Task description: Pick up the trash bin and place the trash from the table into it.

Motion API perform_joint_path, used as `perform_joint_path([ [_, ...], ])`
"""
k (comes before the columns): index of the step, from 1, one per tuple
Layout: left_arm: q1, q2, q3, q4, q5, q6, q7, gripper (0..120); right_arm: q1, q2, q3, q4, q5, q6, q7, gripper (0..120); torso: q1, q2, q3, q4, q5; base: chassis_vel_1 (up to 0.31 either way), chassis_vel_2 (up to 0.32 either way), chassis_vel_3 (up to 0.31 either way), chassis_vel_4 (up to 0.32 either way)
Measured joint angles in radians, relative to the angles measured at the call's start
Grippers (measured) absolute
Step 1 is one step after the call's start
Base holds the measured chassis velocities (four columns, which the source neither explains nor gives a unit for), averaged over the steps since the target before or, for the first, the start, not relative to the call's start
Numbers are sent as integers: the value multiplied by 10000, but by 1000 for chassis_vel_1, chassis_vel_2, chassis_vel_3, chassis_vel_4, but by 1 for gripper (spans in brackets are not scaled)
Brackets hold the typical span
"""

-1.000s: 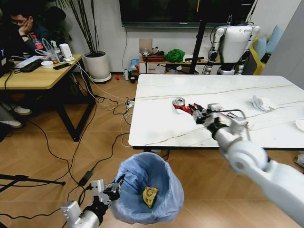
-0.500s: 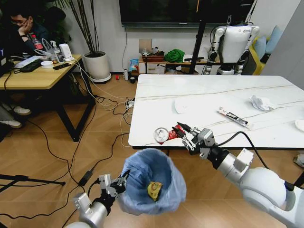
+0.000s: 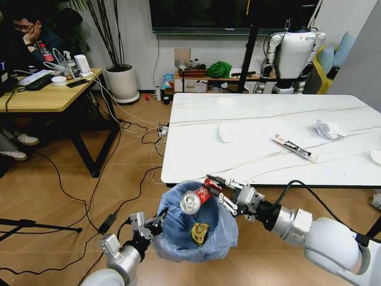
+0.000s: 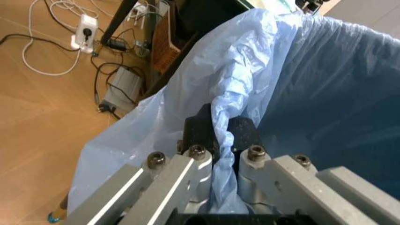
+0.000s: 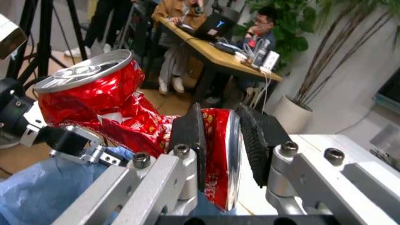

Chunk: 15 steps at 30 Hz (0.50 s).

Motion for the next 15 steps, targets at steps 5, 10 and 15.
perform_joint_path([
  [5, 44, -47, 43, 2, 58, 6, 1, 0, 68, 38, 0, -116, -76, 63, -57, 22, 0, 0, 0, 0, 0, 0, 0, 0, 0],
  [10, 69, -32, 16, -35, 71, 8, 4, 0, 125, 157, 5, -260, -80, 109, -41, 43, 0, 0, 0, 0, 0, 0, 0, 0, 0],
  [15, 98, -12, 18, -61, 79, 14, 6, 0, 92, 272, -4, -319, -67, 113, -15, 60, 0, 0, 0, 0, -1, 0, 0, 0, 0],
])
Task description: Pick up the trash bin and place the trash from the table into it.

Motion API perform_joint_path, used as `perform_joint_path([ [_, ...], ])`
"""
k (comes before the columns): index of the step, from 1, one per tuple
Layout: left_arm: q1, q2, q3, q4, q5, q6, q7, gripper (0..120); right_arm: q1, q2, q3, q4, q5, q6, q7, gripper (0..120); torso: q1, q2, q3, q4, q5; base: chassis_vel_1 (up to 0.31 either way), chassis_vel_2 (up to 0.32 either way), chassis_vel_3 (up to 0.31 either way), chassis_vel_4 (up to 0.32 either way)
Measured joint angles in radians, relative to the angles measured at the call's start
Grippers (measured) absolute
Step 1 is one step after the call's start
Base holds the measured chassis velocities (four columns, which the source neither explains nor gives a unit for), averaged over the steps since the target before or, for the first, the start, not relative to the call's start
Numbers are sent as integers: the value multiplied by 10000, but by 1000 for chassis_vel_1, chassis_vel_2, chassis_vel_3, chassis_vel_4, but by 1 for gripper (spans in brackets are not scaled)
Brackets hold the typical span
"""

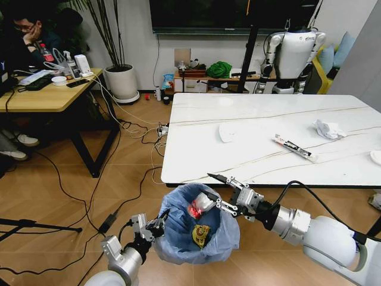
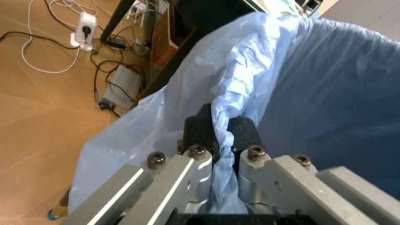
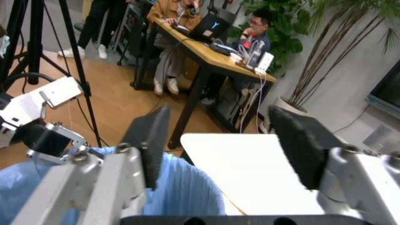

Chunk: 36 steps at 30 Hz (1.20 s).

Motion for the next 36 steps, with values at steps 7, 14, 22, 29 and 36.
perform_joint_path([
  [7, 274, 62, -113, -202, 124, 4, 57, 0, 167, 235, 147, -185, 427, -29, 407, 84, 0, 0, 0, -1, -1, 0, 0, 0, 0],
  [14, 1022, 112, -468, -648, 477, -16, 128, 0, 858, 1147, 580, -1074, 1447, -488, 1837, 100, 0, 0, 0, 0, 1, 0, 0, 0, 0],
  [22, 1343, 74, -792, -969, 623, -43, 110, 0, 2080, 1863, 420, -1916, 2855, -1706, 2849, 100, 0, 0, 0, 2, 1, 0, 0, 0, 0],
  [29, 1242, 305, -850, -1081, 503, -46, -9, 0, 3138, 1995, 17, -2640, 4647, -3133, 3712, 100, 1, 0, 0, 2, 0, 0, 0, 0, 0],
  [36, 1748, 538, -1125, -1428, 382, -47, -44, 0, 5663, 2728, -2106, -4077, 5558, -4105, 4096, 100, 0, 0, 0, 3, -2, 0, 0, 0, 0],
])
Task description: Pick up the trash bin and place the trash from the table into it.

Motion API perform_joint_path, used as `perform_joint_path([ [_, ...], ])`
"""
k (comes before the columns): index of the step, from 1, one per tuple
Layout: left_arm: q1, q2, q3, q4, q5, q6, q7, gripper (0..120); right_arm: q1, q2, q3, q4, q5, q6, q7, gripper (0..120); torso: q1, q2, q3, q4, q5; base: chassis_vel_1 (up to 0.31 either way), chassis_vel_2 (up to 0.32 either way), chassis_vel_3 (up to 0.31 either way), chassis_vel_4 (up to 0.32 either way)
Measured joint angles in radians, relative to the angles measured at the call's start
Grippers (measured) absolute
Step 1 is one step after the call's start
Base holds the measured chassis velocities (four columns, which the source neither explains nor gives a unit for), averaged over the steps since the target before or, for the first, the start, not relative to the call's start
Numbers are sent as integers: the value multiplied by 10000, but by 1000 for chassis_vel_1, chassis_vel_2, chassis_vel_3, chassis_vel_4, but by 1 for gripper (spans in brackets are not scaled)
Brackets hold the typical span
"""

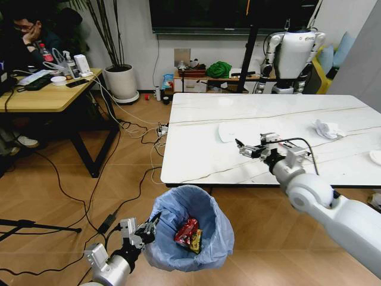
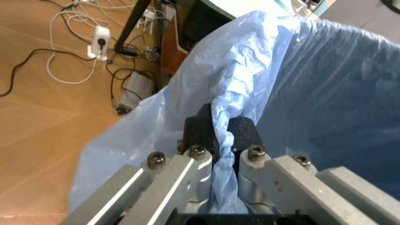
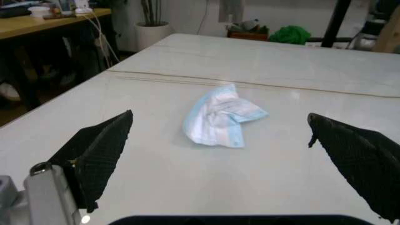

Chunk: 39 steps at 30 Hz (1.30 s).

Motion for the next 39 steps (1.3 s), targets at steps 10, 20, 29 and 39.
perform_joint_path([
  [10, 558, 22, -244, -152, 111, -30, 26, 0, 3127, 2272, -2534, -2982, 88, -601, -93, 100, 1, -1, 1, 0, -1, 0, 0, 0, 0],
  [20, 480, 82, -375, -66, -62, -57, 24, 0, 3796, 2653, -3152, -4755, -105, -462, -715, 100, 1, -1, 1, -5, 2, 0, 0, 0, 0],
  [29, 376, 58, -319, 53, -108, -66, 4, 0, 3833, 2673, -3183, -5684, -75, -97, -1301, 96, 0, -1, 0, -3, 3, 0, 0, 0, 0],
  [39, 330, 78, -289, 128, -108, -73, -13, 0, 3807, 2649, -3180, -5799, 62, 114, -1601, 62, -1, 0, 0, -3, 2, 0, 0, 0, 0],
])
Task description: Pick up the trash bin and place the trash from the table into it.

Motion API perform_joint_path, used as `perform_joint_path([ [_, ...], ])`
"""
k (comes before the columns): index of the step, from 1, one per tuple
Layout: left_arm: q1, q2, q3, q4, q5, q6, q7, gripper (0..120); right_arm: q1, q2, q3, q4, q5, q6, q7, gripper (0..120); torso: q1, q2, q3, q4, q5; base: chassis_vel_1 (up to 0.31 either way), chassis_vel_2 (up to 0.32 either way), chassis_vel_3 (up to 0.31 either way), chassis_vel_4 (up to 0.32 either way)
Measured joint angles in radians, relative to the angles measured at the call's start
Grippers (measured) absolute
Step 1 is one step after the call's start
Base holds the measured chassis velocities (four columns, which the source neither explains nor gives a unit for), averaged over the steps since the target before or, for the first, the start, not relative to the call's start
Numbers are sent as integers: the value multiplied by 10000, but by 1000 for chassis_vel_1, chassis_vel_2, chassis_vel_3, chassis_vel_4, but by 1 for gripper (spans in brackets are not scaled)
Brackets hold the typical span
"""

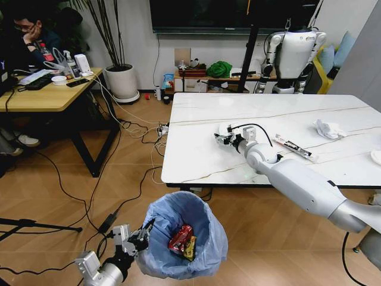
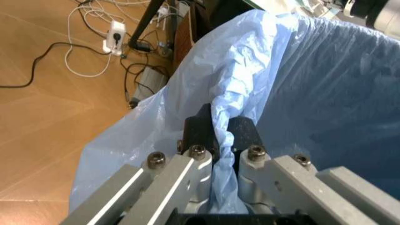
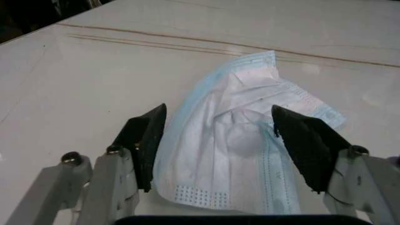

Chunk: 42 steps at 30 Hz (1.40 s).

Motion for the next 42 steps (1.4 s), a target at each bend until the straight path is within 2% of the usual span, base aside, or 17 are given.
perform_joint_path([
  [3, 7, 41, -3, 0, -6, -10, -6, 0, -36, 28, -40, -5, 0, 1, 5, 47, 0, 0, 0, 0, 0, 0, 0, 0, 0],
  [4, 7, 41, -3, 0, -6, -10, -6, 0, -36, 28, -40, -5, 0, 1, 5, 47, 0, 0, 0, 0, 0, 0, 0, 0, 0],
  [7, 9, 75, -4, 0, -34, -19, -9, 0, -57, 52, -72, -26, -1, -1, 23, 34, 0, 0, 0, 0, 0, 0, 0, 0, 0],
  [8, 9, 75, -4, 0, -34, -19, -9, 0, -57, 52, -72, -26, -1, -1, 23, 34, 0, 0, 0, 0, 0, 0, 0, 0, 0],
  [11, 2, 104, -2, -11, -68, -25, -11, 0, -80, 53, -120, -58, 3, -10, 54, 19, 0, 1, 0, 0, 0, 0, 0, 0, 0],
  [13, 2, 117, -2, -13, -75, -28, -11, 0, -86, 53, -123, -72, 8, -10, 61, 15, 0, 1, 0, 0, 0, 0, 0, 0, 0],
  [15, -15, 182, -12, -14, -118, -35, -10, 0, -93, 20, -150, -81, 29, -7, 69, 4, 0, 1, -1, 1, 0, 0, 0, 0, 0],
  [21, -161, 249, 62, -15, -186, -40, -94, 0, -159, -133, -115, 235, 116, 29, 88, 0, 0, 1, 0, -1, 0, 0, 0, 0, 0],
  [27, -240, 286, 384, -37, -124, -64, -226, 0, -699, -394, 556, 1191, 270, 487, 110, 0, 0, 1, 0, 4, 2, 0, 0, 0, 0],
  [29, -563, 382, 639, -19, -179, -83, -445, 0, -1013, -903, 915, 2266, 431, 788, -78, 0, 0, 1, 0, 0, 4, 0, 0, 0, 0],
  [30, -563, 382, 639, -19, -179, -83, -445, 0, -1013, -903, 915, 2266, 431, 788, -78, 0, 0, 1, 0, 0, 4, 0, 0, 0, 0],
  [32, -720, 444, 867, -31, -256, -87, -530, 0, -1122, -1518, 1027, 3429, 599, 836, -216, 0, 1, 1, 0, -1, -3, 0, 0, 0, 0],
  [34, -738, 452, 901, -36, -267, -87, -541, 0, -1138, -1587, 1038, 3561, 618, 840, -228, 0, 1, 1, 0, 0, -3, 0, 0, 0, 0],
  [37, -939, 545, 1168, -86, -363, -82, -612, 0, -1592, -2817, 1324, 5371, 864, 995, -623, 0, 1, 1, 0, 3, 1, 0, 0, 0, 0],
  [38, -939, 545, 1168, -86, -363, -82, -612, 0, -1592, -2817, 1324, 5371, 864, 995, -623, 0, 1, 1, 0, 3, 1, 0, 0, 0, 0],
  [41, -1448, 662, 1358, -94, -607, -62, -739, 0, -2881, -4662, 2194, 7706, 898, 1414, -1315, 0, 0, 2, -2, -7, 3, 0, 0, 0, 0],
  [42, -1448, 662, 1358, -94, -607, -62, -739, 0, -2881, -4662, 2194, 7706, 898, 1414, -1315, 0, 0, 2, -2, -7, 3, 0, 0, 0, 0],
])
